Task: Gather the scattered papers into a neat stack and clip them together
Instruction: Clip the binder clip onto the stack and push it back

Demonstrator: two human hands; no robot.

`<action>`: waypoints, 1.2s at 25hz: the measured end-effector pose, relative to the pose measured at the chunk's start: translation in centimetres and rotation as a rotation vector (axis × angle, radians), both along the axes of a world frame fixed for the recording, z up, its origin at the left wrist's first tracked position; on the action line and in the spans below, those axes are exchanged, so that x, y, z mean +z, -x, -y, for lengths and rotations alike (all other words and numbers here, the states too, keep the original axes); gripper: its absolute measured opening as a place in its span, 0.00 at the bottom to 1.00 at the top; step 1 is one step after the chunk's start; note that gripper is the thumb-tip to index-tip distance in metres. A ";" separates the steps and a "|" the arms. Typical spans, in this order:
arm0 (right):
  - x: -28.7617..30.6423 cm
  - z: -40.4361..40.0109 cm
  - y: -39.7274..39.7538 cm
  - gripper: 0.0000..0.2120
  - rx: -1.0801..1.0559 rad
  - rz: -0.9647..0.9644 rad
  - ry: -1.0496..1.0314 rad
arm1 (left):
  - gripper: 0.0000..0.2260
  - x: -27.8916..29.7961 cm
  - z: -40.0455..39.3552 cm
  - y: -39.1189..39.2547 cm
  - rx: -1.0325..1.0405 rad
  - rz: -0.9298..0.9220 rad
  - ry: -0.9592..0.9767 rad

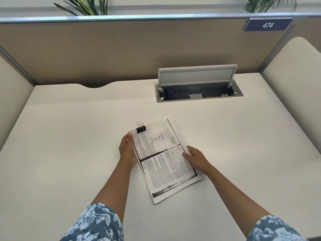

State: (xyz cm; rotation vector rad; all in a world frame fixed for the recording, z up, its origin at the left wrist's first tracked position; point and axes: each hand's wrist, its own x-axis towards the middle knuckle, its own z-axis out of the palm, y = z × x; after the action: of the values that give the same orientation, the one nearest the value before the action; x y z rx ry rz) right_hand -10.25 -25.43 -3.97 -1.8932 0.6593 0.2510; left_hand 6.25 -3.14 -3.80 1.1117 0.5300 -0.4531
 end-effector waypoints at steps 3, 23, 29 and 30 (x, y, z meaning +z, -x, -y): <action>-0.7 -0.5 0.1 0.15 -0.071 0.023 -0.027 | 0.16 -0.6 -1.0 1.1 -0.160 0.010 -0.148; 0.5 -7.3 -5.7 0.23 -0.188 0.009 -0.072 | 0.19 -1.3 -5.7 3.9 -0.396 0.183 -0.675; 0.6 -7.3 -7.1 0.28 -0.116 0.069 0.058 | 0.22 -1.0 -5.0 1.1 -0.372 0.199 -0.753; 0.7 -7.2 -7.8 0.29 -0.101 0.067 0.075 | 0.24 -0.9 -4.9 0.6 -0.366 0.207 -0.770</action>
State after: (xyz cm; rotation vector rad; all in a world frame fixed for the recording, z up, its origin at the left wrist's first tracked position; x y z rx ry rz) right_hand -2.47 -18.28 -3.26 -1.9248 0.7254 0.0986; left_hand 5.68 1.75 -4.66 1.9925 0.3141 -0.4514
